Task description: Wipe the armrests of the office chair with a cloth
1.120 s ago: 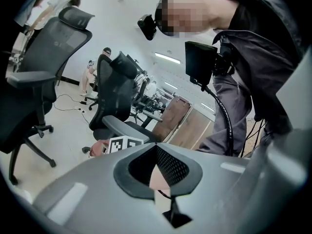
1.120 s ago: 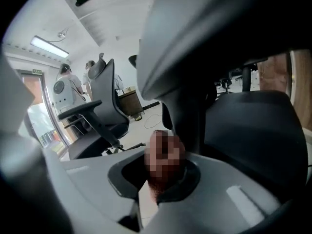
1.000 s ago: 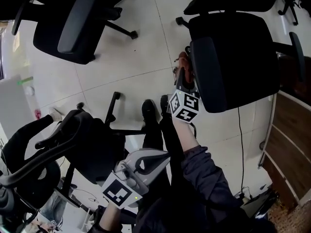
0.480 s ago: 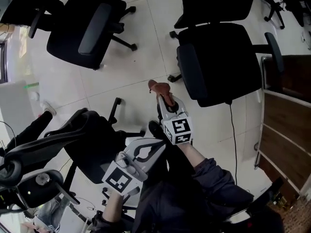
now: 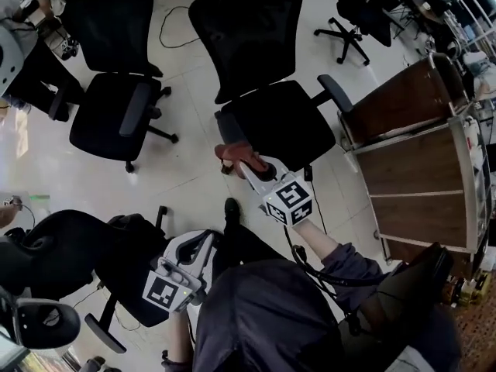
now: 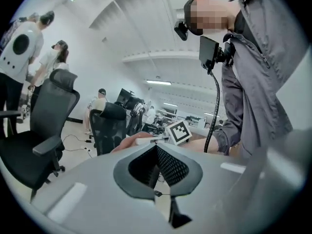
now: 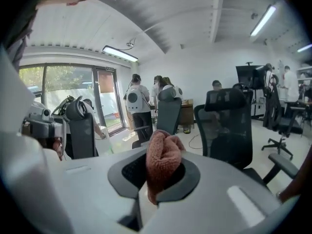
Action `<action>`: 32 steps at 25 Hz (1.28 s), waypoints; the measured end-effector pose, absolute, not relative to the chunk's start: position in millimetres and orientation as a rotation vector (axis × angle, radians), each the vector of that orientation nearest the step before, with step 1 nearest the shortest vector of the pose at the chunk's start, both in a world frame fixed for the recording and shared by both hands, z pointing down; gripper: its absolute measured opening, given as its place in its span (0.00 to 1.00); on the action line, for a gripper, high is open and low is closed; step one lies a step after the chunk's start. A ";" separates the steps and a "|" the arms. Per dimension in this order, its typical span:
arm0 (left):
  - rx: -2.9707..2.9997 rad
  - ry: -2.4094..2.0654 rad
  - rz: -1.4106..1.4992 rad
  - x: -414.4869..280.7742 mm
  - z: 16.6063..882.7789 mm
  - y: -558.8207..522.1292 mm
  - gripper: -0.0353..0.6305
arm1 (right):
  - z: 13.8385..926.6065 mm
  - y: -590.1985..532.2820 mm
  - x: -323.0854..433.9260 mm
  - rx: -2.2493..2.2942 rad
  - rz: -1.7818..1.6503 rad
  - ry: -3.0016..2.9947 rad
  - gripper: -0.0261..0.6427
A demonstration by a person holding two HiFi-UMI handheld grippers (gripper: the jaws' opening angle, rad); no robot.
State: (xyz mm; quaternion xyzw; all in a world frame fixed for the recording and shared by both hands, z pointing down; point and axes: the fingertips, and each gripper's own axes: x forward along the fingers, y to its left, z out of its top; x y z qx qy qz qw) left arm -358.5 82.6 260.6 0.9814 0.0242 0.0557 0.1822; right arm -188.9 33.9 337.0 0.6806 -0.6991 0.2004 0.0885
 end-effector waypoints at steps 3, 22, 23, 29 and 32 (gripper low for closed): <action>2.806 0.026 0.155 -365.0 240.9 89.4 0.08 | 303.1 46.7 -163.3 2.050 0.553 -2.059 0.07; 2.938 -0.097 0.137 -112.4 181.8 163.1 0.08 | 285.2 122.7 45.0 1.905 0.439 -2.037 0.07; 2.944 -0.078 0.139 -102.4 179.9 169.9 0.08 | 282.2 125.6 55.3 1.910 0.438 -2.035 0.07; 2.962 -0.023 0.157 -73.0 177.2 190.2 0.08 | 255.9 123.5 81.8 1.936 0.387 -2.050 0.07; 2.996 -0.019 0.177 -72.4 176.7 186.4 0.08 | 240.6 121.2 73.8 1.943 0.360 -2.078 0.07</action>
